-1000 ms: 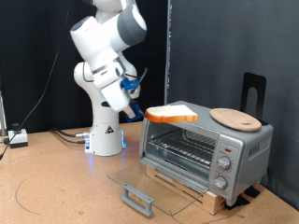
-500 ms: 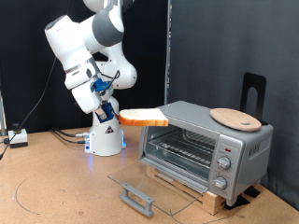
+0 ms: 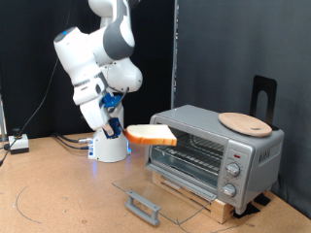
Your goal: Make a piece of toast with the oven
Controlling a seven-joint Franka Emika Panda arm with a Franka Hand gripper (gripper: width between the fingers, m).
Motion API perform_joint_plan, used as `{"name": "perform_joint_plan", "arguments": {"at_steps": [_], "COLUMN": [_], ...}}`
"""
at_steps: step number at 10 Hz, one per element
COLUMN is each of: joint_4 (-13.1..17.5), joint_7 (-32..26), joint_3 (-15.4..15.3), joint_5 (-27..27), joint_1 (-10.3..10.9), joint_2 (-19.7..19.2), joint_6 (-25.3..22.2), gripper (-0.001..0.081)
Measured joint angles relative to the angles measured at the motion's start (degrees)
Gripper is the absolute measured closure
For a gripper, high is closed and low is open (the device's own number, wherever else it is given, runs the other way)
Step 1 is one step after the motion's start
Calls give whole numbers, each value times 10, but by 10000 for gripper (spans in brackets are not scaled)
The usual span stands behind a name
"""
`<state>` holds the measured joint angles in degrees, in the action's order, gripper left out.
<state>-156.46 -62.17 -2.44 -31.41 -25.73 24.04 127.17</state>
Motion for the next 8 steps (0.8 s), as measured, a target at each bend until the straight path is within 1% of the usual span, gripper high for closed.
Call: {"name": "perform_joint_plan", "arguments": {"at_steps": [2,4,6,8], "joint_4": [-11,-13,-15,-23], "joint_7": [0,-23,-44,-53], "joint_3": [-18,-29,-45,-69], "joint_5": [-15,-50,-61,-60], "joint_1": [9,28,48,66], "joint_2": [-34,-61,-76,-77], "joint_6": [40,67,82,88], "gripper": [396,396,396,396]}}
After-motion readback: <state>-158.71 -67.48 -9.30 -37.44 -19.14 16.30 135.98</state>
